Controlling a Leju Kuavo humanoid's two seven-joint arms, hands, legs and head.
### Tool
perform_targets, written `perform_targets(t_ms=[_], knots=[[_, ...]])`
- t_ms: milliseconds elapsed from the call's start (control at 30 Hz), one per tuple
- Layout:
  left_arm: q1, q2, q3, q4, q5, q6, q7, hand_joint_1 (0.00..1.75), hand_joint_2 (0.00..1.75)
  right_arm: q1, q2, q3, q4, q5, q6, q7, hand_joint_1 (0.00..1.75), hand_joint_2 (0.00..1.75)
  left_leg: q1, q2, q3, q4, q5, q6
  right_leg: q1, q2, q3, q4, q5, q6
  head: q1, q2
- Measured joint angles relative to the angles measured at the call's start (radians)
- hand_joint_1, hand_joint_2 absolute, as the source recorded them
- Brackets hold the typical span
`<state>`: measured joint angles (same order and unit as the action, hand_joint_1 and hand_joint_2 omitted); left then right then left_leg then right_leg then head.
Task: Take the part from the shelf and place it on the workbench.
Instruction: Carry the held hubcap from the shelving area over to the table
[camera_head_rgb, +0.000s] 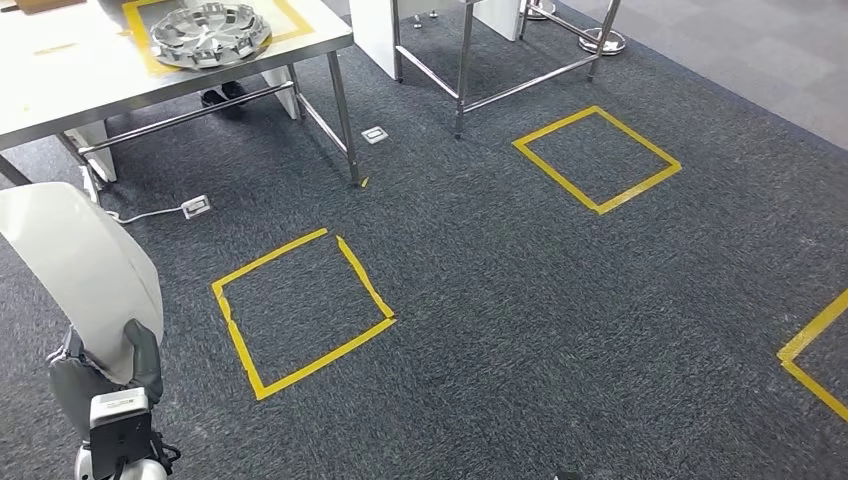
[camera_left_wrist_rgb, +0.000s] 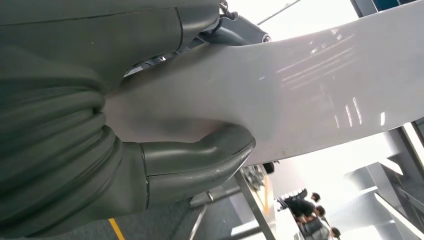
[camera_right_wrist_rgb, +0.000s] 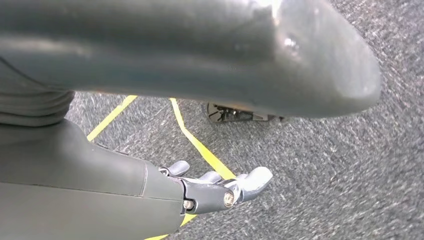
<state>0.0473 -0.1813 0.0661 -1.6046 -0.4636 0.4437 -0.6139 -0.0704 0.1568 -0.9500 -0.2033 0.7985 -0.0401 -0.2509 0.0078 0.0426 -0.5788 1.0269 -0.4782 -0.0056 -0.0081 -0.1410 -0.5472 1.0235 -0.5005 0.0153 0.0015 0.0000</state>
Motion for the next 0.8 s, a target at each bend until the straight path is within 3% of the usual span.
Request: perform_targets(t_ms=[67,133,200,233,267,333,400,500,567,633,700,733,767,800], knots=[[-0.004,-0.004,0.000,0.000,-0.018,0.032,0.002,1.75,1.75,-0.001,0.000,0.000,0.000,-0.001,-0.002,0.000,0.00,0.00,0.006,-0.024,0.001,-0.006,0.007,0.013,-0.005,0.049,-0.013,0.041,-0.033,0.012,0.001,0.000],[-0.009,-0.012,-0.002,0.000,-0.038,0.066,0.003,1.75,1.75,0.003,0.000,-0.001,0.000,-0.003,-0.002,0.002,0.00,0.00,0.009,-0.048,-0.001,-0.008,0.013,0.022,-0.008,0.116,-0.071,0.164,-0.100,0.018,0.004,0.000],[-0.010,-0.019,-0.006,0.002,-0.055,0.086,0.003,1.75,1.75,0.009,0.000,-0.001,0.000,-0.003,0.000,0.004,0.00,0.00,0.009,-0.077,-0.005,-0.007,0.016,0.024,-0.008,0.135,-0.131,0.282,-0.139,0.018,0.004,0.000],[-0.010,-0.021,-0.009,0.004,-0.061,0.091,0.003,1.75,1.75,0.012,0.000,-0.001,0.000,-0.003,0.003,0.005,0.00,0.00,0.009,-0.091,-0.005,-0.006,0.016,0.023,-0.007,0.137,-0.141,0.294,-0.130,0.017,0.004,0.000],[-0.010,-0.023,-0.012,0.005,-0.066,0.095,0.005,1.75,1.75,0.014,0.000,-0.001,0.000,-0.004,0.008,0.003,0.00,0.00,0.009,-0.103,-0.005,-0.005,0.017,0.023,-0.007,0.138,-0.129,0.264,-0.102,0.015,0.004,0.000],[-0.008,-0.028,-0.022,0.007,-0.070,0.099,0.012,1.75,1.75,0.016,0.000,-0.003,0.000,-0.009,0.022,-0.009,0.00,0.00,0.009,-0.121,-0.005,-0.001,0.016,0.019,-0.007,0.148,-0.070,0.123,-0.027,0.007,0.006,0.000],[-0.004,-0.030,-0.031,0.006,-0.067,0.102,0.021,1.75,1.75,0.012,0.000,-0.010,0.000,-0.016,0.029,-0.027,0.00,0.00,0.005,-0.132,-0.007,0.002,0.013,0.007,-0.005,0.158,-0.029,0.021,0.010,-0.001,0.006,0.000],[0.009,-0.031,-0.034,-0.006,-0.050,0.112,0.026,1.75,1.75,0.010,0.001,-0.017,0.000,-0.014,0.028,-0.040,0.00,0.00,0.005,-0.132,-0.012,-0.001,0.011,-0.015,-0.001,0.158,-0.025,0.002,0.014,-0.016,0.005,0.000],[0.018,-0.031,-0.034,-0.019,-0.039,0.121,0.025,1.75,1.75,0.013,0.001,-0.017,0.000,-0.008,0.028,-0.041,0.00,0.00,0.005,-0.102,-0.025,0.030,-0.013,-0.025,-0.004,0.151,-0.022,-0.004,0.017,-0.031,0.003,0.000],[0.023,-0.031,-0.034,-0.029,-0.035,0.127,0.024,1.75,1.75,0.017,0.001,-0.018,0.000,-0.005,0.028,-0.042,0.00,0.00,0.004,-0.064,-0.073,0.136,-0.075,-0.031,-0.004,0.142,-0.021,-0.006,0.016,-0.040,0.000,0.000],[0.028,-0.031,-0.034,-0.031,-0.032,0.129,0.023,1.75,1.75,0.020,0.000,-0.018,0.000,-0.004,0.027,-0.042,0.00,0.00,0.005,-0.053,-0.130,0.259,-0.128,-0.034,-0.001,0.131,-0.021,-0.005,0.014,-0.043,-0.001,0.000],[0.031,-0.031,-0.034,-0.032,-0.031,0.129,0.023,1.75,1.75,0.021,0.000,-0.018,0.000,-0.004,0.027,-0.041,0.00,0.00,0.005,-0.052,-0.141,0.282,-0.129,-0.034,-0.001,0.126,-0.020,-0.005,0.013,-0.043,-0.001,0.000],[0.034,-0.031,-0.033,-0.033,-0.031,0.130,0.023,1.75,1.75,0.021,0.000,-0.018,0.000,-0.004,0.027,-0.041,0.00,0.00,0.005,-0.051,-0.130,0.264,-0.109,-0.032,0.000,0.123,-0.018,-0.005,0.011,-0.042,-0.001,0.000],[0.036,-0.031,-0.033,-0.035,-0.030,0.130,0.023,1.75,1.75,0.021,0.000,-0.018,0.000,-0.004,0.027,-0.041,0.00,0.00,0.004,-0.049,-0.101,0.209,-0.077,-0.029,0.001,0.120,-0.015,-0.005,0.008,-0.041,-0.001,0.000]])
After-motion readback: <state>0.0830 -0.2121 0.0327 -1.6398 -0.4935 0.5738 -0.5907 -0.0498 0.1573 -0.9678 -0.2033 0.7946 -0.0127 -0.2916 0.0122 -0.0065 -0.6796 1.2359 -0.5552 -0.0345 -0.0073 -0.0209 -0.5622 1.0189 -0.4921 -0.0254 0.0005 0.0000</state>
